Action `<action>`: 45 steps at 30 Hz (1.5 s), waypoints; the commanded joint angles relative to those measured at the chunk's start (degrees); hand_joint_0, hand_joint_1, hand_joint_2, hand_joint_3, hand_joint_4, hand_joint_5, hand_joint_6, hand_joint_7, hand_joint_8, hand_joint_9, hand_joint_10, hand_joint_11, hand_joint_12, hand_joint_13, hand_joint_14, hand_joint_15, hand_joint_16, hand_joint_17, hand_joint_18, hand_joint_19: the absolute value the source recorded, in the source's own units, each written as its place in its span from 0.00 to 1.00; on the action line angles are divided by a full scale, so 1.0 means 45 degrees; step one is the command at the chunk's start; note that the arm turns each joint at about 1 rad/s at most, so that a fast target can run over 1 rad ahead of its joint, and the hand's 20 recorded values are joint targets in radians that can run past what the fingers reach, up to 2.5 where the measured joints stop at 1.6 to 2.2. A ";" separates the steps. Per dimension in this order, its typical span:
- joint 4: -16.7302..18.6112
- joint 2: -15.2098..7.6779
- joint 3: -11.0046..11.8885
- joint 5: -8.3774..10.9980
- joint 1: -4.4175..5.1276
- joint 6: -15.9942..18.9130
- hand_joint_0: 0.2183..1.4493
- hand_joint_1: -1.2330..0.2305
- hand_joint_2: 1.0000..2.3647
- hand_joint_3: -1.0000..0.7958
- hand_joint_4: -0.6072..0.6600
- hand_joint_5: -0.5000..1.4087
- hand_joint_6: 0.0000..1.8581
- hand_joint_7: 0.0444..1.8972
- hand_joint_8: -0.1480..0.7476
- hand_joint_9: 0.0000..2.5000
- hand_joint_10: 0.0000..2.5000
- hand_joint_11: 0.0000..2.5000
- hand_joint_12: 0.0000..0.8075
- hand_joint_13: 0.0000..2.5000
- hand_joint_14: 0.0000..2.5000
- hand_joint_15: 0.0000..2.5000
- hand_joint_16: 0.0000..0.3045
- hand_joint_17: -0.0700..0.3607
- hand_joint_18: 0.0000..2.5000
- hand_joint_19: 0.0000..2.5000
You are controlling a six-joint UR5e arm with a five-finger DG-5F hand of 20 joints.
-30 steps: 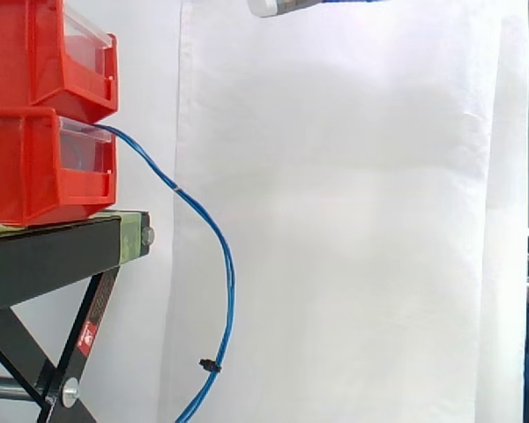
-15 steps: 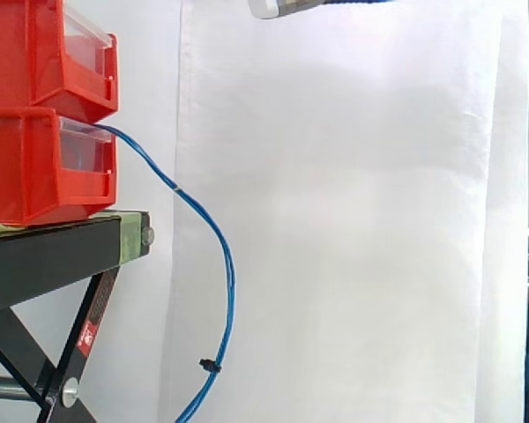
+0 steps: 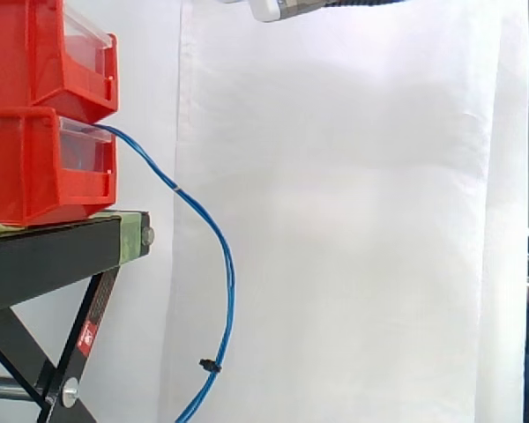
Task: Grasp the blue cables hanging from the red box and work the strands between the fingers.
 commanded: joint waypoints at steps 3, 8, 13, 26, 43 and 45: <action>-0.0021 0.0001 -0.0006 0.0281 -0.0006 -0.0019 0.34 0.69 0.00 0.00 0.62 0.08 0.00 0.35 0.51 0.00 0.00 0.02 0.49 0.00 0.00 0.08 0.24 0.54 0.00 0.07; -0.0080 0.0001 0.0014 0.0398 -0.0006 -0.0019 0.34 0.69 0.00 0.00 0.62 0.08 0.00 0.35 0.51 0.00 0.00 0.02 0.49 0.00 0.00 0.08 0.24 0.54 0.00 0.07; -0.0529 0.0001 -0.0006 0.0769 -0.0006 -0.0097 0.34 0.69 0.00 0.00 0.62 0.08 0.00 0.35 0.51 0.00 0.00 0.02 0.49 0.00 0.00 0.07 0.24 0.54 0.00 0.07; -0.1896 0.0001 -0.0455 0.1980 -0.0006 -0.0469 0.34 0.69 0.00 0.00 0.62 0.08 0.00 0.35 0.51 0.00 0.00 0.01 0.49 0.00 0.00 0.08 0.24 0.54 0.00 0.07; -0.0451 -0.0019 -0.1939 0.3406 0.0072 -0.0742 0.35 0.69 0.00 0.00 0.62 0.08 0.00 0.35 0.51 0.00 0.00 0.02 0.49 0.00 0.00 0.07 0.23 0.53 0.00 0.08; -0.0392 0.0001 -0.2174 0.3543 0.0091 -0.0781 0.35 0.69 0.00 0.00 0.62 0.08 0.00 0.35 0.51 0.00 0.00 0.02 0.49 0.00 0.00 0.07 0.23 0.53 0.00 0.08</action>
